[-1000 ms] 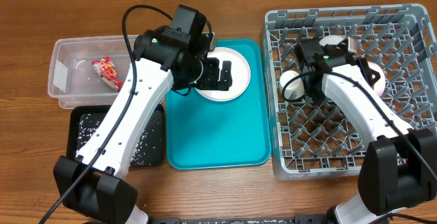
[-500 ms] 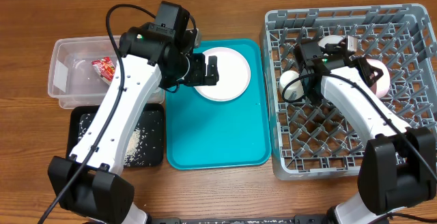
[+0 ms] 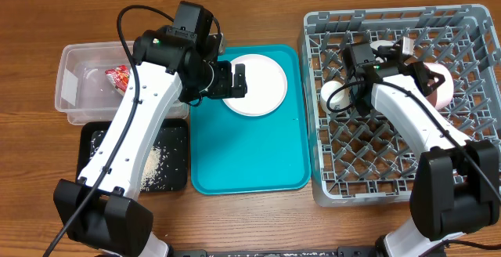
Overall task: Sort waste into correct bins and load items into the dishwasher
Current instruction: 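Move the bowl to the rack's right side and tip it downward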
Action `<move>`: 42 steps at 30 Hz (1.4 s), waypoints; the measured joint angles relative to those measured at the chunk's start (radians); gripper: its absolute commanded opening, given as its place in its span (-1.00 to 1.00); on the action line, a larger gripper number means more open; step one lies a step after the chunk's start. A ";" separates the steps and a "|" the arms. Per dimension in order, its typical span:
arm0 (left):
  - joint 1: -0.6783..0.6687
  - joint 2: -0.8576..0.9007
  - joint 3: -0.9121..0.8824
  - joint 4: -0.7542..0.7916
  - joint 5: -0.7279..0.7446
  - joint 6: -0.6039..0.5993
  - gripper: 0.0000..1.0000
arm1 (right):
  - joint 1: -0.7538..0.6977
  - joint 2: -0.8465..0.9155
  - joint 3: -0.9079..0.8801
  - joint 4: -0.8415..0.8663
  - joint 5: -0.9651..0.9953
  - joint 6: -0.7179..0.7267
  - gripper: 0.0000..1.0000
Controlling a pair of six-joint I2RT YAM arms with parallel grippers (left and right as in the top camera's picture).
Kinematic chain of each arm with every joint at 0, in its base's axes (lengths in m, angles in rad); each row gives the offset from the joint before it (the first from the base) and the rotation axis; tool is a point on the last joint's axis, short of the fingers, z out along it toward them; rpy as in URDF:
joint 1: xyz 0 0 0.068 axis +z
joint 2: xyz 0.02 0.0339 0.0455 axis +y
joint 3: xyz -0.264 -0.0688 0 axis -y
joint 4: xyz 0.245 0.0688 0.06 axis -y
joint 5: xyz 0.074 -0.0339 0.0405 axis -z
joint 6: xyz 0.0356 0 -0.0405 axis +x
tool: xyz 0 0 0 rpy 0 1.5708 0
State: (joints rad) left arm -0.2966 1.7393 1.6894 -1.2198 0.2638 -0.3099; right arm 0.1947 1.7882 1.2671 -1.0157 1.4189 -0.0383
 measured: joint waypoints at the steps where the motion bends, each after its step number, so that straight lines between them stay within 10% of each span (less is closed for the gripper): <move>1: 0.000 0.000 0.000 0.000 0.000 0.000 1.00 | 0.003 0.000 0.000 -0.011 -0.009 -0.002 -0.92; 13: 0.000 0.000 0.000 -0.004 -0.006 0.004 1.00 | 0.049 0.000 0.000 -0.085 -0.070 -0.014 -0.90; 23: 0.000 0.000 0.000 -0.008 -0.006 0.004 1.00 | 0.064 0.000 0.000 -0.097 -0.197 -0.016 -0.12; 42: 0.000 0.000 0.000 -0.026 -0.007 0.004 1.00 | 0.206 -0.013 0.000 -0.139 -0.378 -0.019 0.46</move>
State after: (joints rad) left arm -0.2962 1.7393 1.6894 -1.2457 0.2569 -0.3061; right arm 0.4004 1.7756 1.2667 -1.1549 1.0409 -0.0570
